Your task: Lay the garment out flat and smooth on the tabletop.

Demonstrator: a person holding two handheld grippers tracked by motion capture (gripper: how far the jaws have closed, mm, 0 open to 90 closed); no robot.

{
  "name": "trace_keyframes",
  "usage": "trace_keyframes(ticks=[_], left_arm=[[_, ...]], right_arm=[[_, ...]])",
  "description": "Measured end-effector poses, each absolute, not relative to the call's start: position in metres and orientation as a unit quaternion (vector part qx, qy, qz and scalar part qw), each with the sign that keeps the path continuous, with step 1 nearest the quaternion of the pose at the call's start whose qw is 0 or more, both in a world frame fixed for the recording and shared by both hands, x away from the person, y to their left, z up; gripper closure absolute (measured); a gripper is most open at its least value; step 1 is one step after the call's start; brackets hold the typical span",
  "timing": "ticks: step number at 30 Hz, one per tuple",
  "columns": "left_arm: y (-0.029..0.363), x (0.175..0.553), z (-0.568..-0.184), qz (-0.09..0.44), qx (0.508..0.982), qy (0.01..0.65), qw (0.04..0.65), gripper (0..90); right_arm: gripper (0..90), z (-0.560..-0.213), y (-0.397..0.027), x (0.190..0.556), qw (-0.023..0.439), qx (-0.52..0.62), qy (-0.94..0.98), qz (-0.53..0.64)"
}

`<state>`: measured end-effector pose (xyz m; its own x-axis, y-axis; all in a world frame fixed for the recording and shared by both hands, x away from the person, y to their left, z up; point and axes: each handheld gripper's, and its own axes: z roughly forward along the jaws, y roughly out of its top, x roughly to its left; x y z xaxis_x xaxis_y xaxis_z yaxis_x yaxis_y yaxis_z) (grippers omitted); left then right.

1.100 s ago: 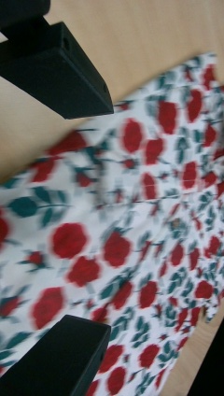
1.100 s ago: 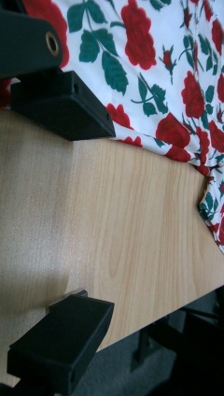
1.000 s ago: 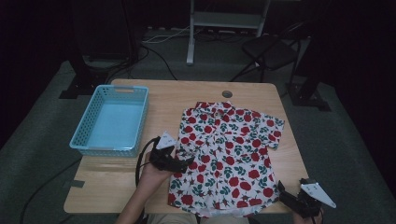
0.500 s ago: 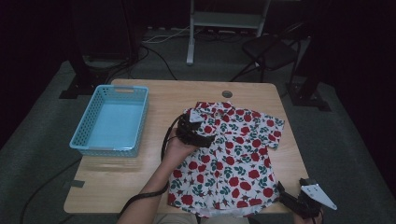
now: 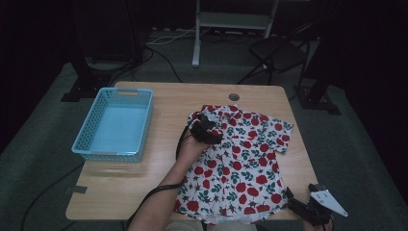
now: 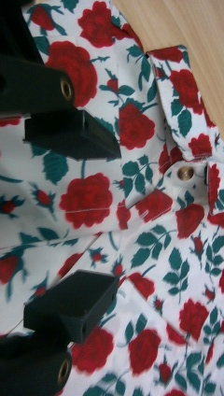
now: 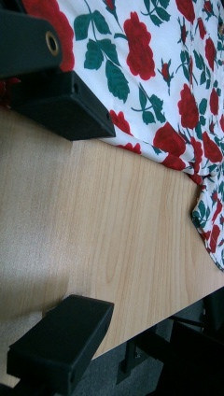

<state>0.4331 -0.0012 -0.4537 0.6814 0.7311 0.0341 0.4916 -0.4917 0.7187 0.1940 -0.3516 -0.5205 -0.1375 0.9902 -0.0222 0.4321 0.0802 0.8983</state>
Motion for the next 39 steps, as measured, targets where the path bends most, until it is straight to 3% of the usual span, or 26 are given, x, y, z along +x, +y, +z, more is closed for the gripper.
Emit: trace_keyframes(ticks=[3, 7, 11, 23, 39], left_arm=[[-0.006, 0.437, -0.461, 0.174, 0.855, 0.359, 0.332, 41.9], [-0.012, 0.439, -0.471, 0.169, 0.863, 0.359, 0.311, 43.3], [-0.01, 0.441, -0.473, 0.157, 0.863, 0.356, 0.322, 49.2], [-0.006, 0.44, -0.471, 0.16, 0.861, 0.358, 0.323, 85.8], [0.029, 0.436, -0.432, 0.187, 0.821, 0.392, 0.371, 87.7]], right_arm=[[13.8, -0.52, -0.352, 0.194, 0.353, 0.552, 0.645, 0.394], [13.9, -0.52, -0.352, 0.194, 0.353, 0.551, 0.645, 0.394], [13.9, -0.52, -0.352, 0.194, 0.352, 0.551, 0.646, 0.394], [13.8, -0.52, -0.352, 0.194, 0.353, 0.55, 0.646, 0.394], [13.8, -0.52, -0.351, 0.194, 0.355, 0.55, 0.646, 0.393]])
